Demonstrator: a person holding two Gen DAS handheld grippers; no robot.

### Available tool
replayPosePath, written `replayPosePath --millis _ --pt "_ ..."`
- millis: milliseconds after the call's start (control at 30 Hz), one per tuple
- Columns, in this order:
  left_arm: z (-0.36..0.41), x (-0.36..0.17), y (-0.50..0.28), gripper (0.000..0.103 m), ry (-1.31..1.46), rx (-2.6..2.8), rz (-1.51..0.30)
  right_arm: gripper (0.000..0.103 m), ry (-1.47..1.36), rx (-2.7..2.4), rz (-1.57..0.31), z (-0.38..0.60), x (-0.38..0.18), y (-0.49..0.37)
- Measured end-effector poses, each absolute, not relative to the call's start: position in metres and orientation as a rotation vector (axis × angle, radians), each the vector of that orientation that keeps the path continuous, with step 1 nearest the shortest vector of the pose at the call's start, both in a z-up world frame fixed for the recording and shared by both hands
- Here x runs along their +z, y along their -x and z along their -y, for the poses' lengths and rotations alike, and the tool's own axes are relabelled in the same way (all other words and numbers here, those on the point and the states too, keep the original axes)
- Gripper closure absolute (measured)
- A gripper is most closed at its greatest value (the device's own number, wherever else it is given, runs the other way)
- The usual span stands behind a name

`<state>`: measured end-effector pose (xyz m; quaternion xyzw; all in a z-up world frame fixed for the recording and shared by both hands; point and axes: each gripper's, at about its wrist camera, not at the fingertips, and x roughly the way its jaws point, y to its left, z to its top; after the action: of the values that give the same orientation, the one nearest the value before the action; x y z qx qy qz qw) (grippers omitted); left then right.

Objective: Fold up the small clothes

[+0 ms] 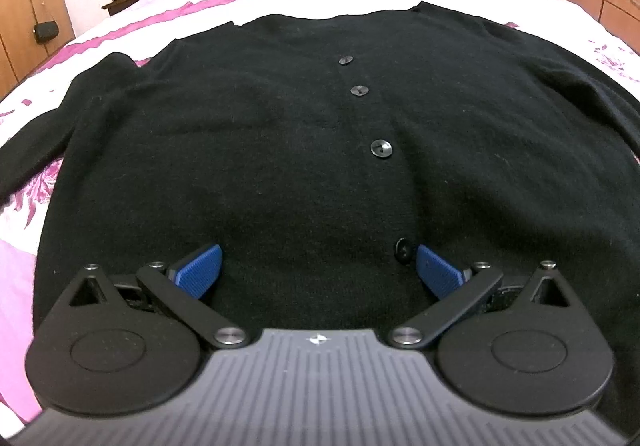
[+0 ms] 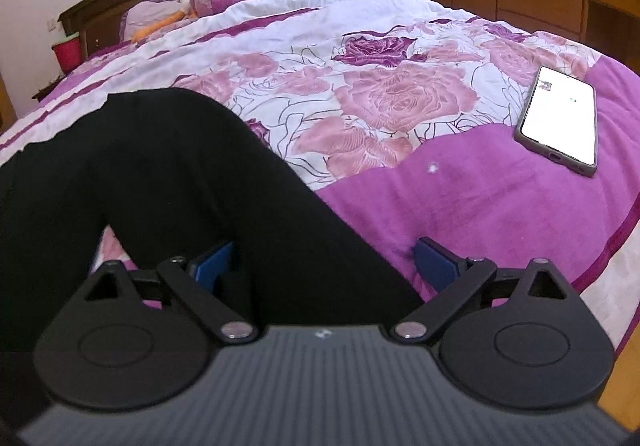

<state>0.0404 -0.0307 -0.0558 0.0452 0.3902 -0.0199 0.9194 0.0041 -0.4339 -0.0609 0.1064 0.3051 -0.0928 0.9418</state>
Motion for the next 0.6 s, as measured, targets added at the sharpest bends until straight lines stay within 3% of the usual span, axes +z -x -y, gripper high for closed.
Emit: replayPosePath --millis 33,133,200,267,600 --pt "0.03 -0.055 -0.04 0.0 -0.09 -0.047 -0.797 0.01 -0.218 -0.181 -0.619 0.434 -0.06 -0.003" --pt "0.027 -0.053 -0.037 0.0 -0.088 -0.066 -0.779 0.033 -0.228 -0.144 -0.603 0.434 -0.055 0.003" --pt "0.026 -0.05 -0.036 0.0 -0.093 -0.077 -0.772 0.057 -0.256 -0.106 -0.6 0.436 -0.051 0.006" --pt "0.025 -0.046 -0.034 0.0 -0.097 -0.086 -0.769 0.074 -0.265 -0.076 -0.595 0.435 -0.046 0.007" --pt "0.011 -0.01 -0.019 0.0 -0.117 -0.075 -0.665 0.079 -0.239 0.069 -0.458 0.397 0.028 0.017"
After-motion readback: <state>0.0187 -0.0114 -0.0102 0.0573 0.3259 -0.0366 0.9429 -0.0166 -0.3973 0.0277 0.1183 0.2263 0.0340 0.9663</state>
